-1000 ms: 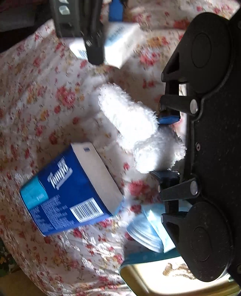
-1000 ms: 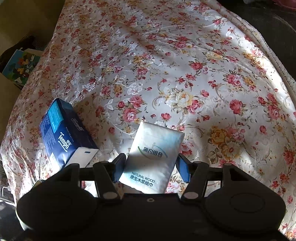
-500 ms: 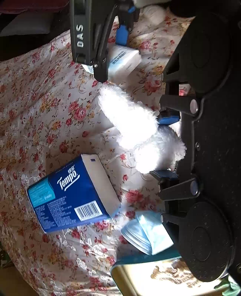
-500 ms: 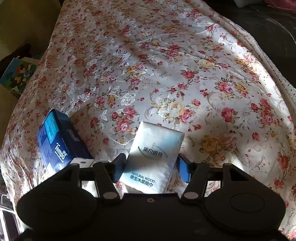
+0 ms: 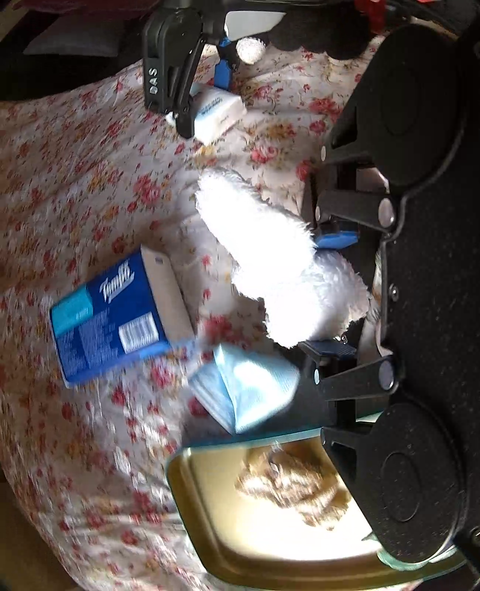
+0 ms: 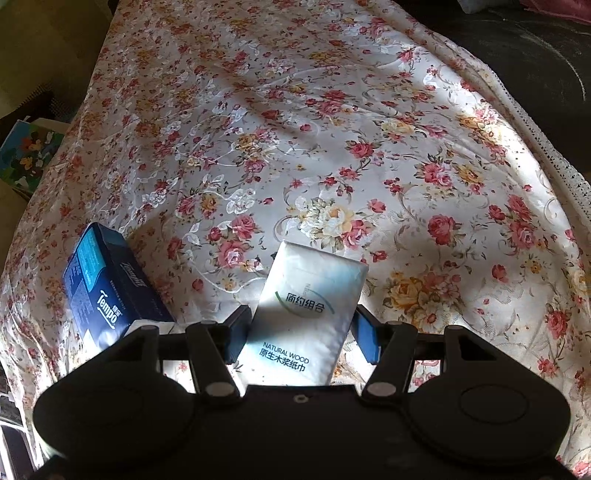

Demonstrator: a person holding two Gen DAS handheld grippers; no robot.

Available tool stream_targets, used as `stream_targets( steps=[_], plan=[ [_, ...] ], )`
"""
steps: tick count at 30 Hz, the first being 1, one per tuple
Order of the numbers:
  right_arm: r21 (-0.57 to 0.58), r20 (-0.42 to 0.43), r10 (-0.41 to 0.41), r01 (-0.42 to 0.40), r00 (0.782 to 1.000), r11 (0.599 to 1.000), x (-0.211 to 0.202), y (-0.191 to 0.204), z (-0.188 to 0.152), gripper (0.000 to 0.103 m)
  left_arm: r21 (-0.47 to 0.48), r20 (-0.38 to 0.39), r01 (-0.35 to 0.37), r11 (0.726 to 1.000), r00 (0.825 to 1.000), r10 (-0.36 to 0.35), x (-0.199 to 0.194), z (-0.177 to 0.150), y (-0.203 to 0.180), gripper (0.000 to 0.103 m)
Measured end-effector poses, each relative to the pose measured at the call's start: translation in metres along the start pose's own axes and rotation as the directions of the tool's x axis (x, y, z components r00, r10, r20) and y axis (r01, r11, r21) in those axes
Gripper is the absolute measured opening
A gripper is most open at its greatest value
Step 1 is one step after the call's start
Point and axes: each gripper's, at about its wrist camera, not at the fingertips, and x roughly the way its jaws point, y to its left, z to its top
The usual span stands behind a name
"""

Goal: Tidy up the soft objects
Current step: 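Lower the white plush into the tray and open the left gripper while the right places the tissue packet there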

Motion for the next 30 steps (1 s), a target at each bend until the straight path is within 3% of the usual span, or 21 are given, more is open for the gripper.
stream_targets(
  steps=[10, 17, 25, 30],
  plan=[
    [-0.020, 0.007, -0.056, 0.056, 0.998, 0.998, 0.006, 0.001, 0.000, 0.059, -0.081, 0.055, -0.032, 0.996, 0.998, 0.037, -0.031, 0.000, 0.050, 0.047],
    [-0.050, 0.029, -0.071, 0.073, 0.997, 0.996, 0.006, 0.008, -0.003, 0.059, -0.135, 0.097, -0.091, 0.987, 0.990, 0.104, -0.057, 0.005, 0.092, 0.047],
    [-0.107, 0.067, -0.097, 0.104, 0.993, 0.989, 0.004, 0.019, -0.008, 0.059, -0.216, 0.150, -0.158, 0.964, 0.970, 0.192, -0.078, 0.002, 0.149, 0.047],
    [-0.147, 0.110, -0.110, 0.126, 0.988, 0.981, -0.004, 0.028, -0.013, 0.059, -0.280, 0.122, -0.175, 0.944, 0.969, 0.216, -0.077, -0.006, 0.182, 0.047]
  ],
)
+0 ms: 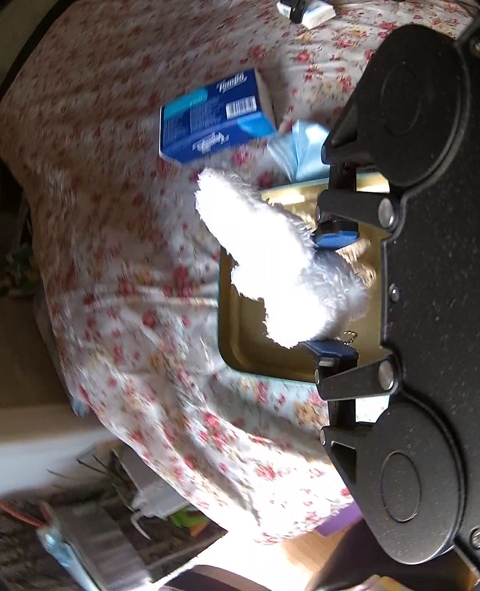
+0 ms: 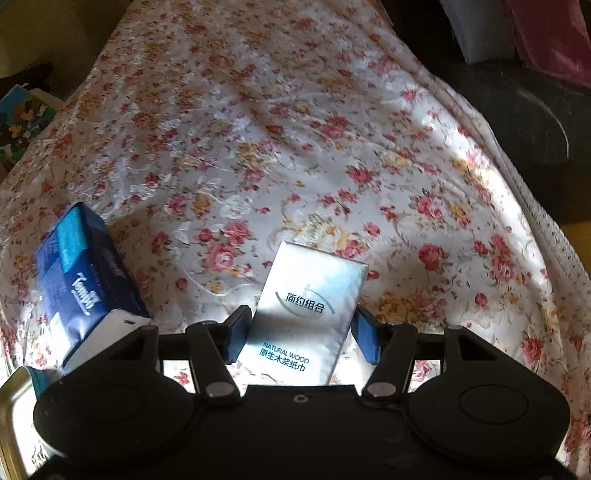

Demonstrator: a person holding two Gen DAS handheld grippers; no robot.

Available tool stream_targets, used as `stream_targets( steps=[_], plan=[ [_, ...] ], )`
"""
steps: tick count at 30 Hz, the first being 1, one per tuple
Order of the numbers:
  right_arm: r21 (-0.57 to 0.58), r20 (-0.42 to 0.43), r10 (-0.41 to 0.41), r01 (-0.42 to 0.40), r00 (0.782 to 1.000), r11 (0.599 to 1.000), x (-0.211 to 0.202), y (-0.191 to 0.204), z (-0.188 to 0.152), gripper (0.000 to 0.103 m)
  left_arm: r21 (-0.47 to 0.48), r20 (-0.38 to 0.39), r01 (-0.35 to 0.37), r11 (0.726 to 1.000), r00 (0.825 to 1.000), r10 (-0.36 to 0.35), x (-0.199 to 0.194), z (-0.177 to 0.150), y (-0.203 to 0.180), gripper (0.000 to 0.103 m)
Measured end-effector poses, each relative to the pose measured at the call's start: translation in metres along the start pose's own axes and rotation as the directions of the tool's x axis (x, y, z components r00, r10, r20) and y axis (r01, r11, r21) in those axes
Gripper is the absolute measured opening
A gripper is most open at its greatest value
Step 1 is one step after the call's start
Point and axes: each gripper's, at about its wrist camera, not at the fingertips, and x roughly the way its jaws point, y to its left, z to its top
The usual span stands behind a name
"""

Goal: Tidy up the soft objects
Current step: 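Lower the white plush into the tray and open the left gripper while the right places the tissue packet there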

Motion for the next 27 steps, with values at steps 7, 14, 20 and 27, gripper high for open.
stream_targets(
  steps=[7, 14, 20, 27],
  plan=[
    [-0.124, 0.088, 0.086, -0.075, 0.992, 0.989, -0.033, 0.035, -0.015, 0.059, -0.051, -0.046, 0.025, 0.998, 0.999, -0.027, 0.008, -0.002, 0.018, 0.047],
    [-0.259, 0.042, 0.364, -0.342, 0.930, 0.903, -0.076, 0.089, -0.051, 0.059, -0.084, -0.015, 0.049, 0.995, 0.999, -0.050, -0.001, 0.006, 0.023, 0.048],
    [-0.412, -0.071, 0.471, -0.456, 0.879, 0.789, -0.107, 0.142, -0.094, 0.059, -0.118, 0.007, 0.051, 0.992, 0.999, -0.051, -0.001, 0.017, 0.022, 0.048],
    [-0.503, -0.198, 0.518, -0.540, 0.832, 0.675, -0.121, 0.174, -0.145, 0.059, -0.110, 0.014, 0.036, 0.993, 0.999, -0.034, 0.006, 0.026, 0.017, 0.048]
  ],
)
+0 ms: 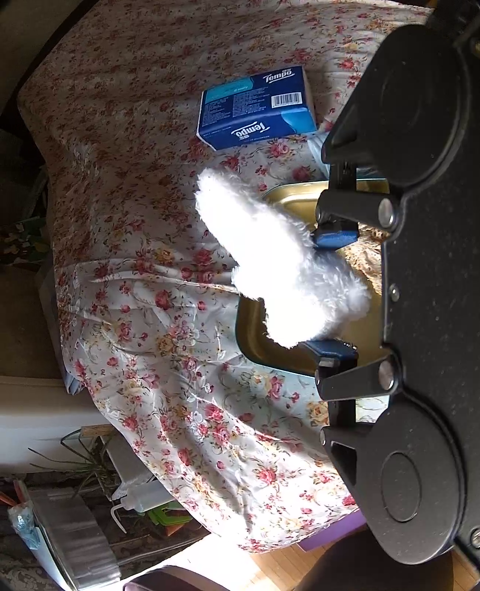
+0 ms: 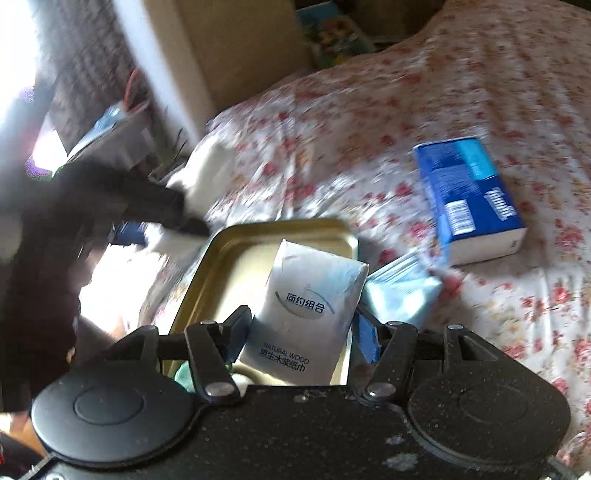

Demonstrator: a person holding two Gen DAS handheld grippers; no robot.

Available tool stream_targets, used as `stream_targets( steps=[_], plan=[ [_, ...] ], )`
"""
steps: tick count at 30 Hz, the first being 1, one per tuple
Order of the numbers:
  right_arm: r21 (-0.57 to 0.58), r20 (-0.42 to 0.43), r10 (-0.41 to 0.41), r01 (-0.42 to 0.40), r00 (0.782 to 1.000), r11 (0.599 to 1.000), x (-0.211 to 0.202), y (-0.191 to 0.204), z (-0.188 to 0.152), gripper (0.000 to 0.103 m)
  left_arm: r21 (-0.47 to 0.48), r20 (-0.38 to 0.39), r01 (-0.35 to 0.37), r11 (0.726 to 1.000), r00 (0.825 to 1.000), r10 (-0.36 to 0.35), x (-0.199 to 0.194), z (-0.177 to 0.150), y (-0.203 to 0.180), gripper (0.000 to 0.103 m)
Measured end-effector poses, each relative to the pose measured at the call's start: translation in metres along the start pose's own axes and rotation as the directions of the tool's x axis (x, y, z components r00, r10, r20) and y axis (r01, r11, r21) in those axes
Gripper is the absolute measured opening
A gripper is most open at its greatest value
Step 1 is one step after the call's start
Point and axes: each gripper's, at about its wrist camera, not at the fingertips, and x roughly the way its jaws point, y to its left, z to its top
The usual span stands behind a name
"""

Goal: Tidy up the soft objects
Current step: 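Lower the white plush into the tray and open the left gripper while the right places the tissue packet there, then withdraw both open grippers from the tray, the left moving toward the blue mask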

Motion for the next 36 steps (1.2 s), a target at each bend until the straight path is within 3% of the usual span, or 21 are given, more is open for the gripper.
stream_targets(
  steps=[5, 8, 9, 24, 36],
  plan=[
    [-0.015, -0.022, 0.003, -0.003, 1.000, 1.000, 0.007, 0.002, -0.005, 0.059, -0.027, -0.009, -0.007, 1.000, 1.000, 0.007, 0.005, 0.004, 0.002, 0.049],
    [-0.012, -0.011, 0.005, -0.005, 1.000, 1.000, 0.006, 0.001, -0.006, 0.059, -0.042, -0.003, -0.022, 0.999, 1.000, 0.022, 0.006, 0.005, 0.003, 0.065],
    [-0.013, -0.004, 0.007, -0.007, 1.000, 1.000, 0.004, 0.003, -0.006, 0.063, -0.046, 0.001, -0.023, 0.999, 1.000, 0.023, 0.006, 0.005, 0.003, 0.068],
    [-0.013, -0.009, -0.032, 0.032, 0.999, 0.999, 0.007, -0.006, -0.013, 0.068, 0.016, -0.006, -0.052, 0.999, 0.999, 0.052, 0.004, -0.002, -0.008, 0.070],
    [-0.046, -0.016, -0.056, 0.056, 0.998, 0.997, 0.009, -0.008, -0.020, 0.074, 0.058, -0.064, -0.054, 0.997, 0.996, 0.058, 0.007, -0.011, -0.012, 0.072]
  ],
)
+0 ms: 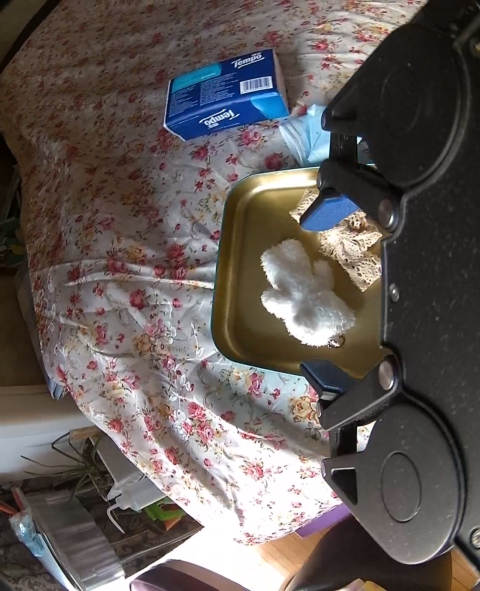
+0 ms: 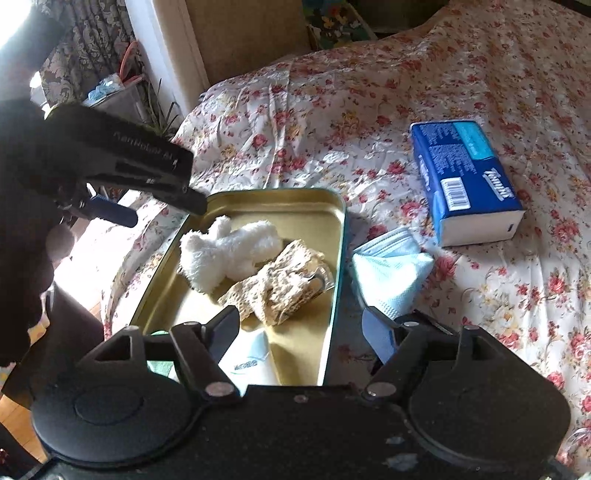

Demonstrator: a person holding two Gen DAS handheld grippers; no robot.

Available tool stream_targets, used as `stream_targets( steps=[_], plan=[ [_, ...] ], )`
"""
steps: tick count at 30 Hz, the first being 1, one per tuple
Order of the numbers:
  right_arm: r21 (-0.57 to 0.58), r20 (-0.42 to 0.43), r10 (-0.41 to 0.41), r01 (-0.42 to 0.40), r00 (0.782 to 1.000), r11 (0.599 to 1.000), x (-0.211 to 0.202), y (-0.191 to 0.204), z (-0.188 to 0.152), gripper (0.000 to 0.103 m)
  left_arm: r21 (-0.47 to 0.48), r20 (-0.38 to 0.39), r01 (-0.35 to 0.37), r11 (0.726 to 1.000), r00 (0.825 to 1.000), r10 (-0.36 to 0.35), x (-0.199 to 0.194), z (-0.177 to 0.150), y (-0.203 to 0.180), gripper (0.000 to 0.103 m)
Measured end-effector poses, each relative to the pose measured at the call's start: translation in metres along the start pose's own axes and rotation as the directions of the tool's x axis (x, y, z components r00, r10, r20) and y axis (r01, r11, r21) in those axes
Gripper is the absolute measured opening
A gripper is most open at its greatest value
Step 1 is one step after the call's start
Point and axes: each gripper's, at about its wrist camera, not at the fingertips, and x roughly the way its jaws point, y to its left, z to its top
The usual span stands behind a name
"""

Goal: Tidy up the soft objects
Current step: 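Withdraw both open grippers from the tray, the left moving toward the blue mask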

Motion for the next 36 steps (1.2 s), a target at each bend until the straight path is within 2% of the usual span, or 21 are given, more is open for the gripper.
stream_targets(
  steps=[8, 14, 18, 26, 36],
  plan=[
    [0.125, 0.083, -0.097, 0.086, 0.992, 0.988, -0.020, -0.047, 0.017, 0.079, 0.026, -0.006, 0.012, 1.000, 1.000, -0.012, -0.003, -0.003, -0.001, 0.072],
    [0.261, 0.108, -0.218, 0.184, 0.970, 0.948, -0.035, -0.098, 0.021, 0.081, 0.045, -0.005, 0.030, 0.999, 1.000, -0.030, -0.005, -0.006, -0.006, 0.072],
    [0.328, 0.093, -0.299, 0.255, 0.950, 0.910, -0.043, -0.126, 0.017, 0.081, 0.065, -0.009, 0.044, 0.997, 0.999, -0.044, -0.006, -0.009, -0.012, 0.072],
    [0.439, 0.050, -0.367, 0.309, 0.929, 0.843, -0.053, -0.164, 0.006, 0.082, 0.108, -0.032, 0.094, 0.990, 0.995, -0.091, -0.003, -0.014, -0.037, 0.072],
    [0.463, 0.040, -0.360, 0.302, 0.932, 0.833, -0.055, -0.168, 0.002, 0.083, 0.157, -0.055, 0.162, 0.974, 0.986, -0.155, 0.008, -0.016, -0.083, 0.072]
  ],
)
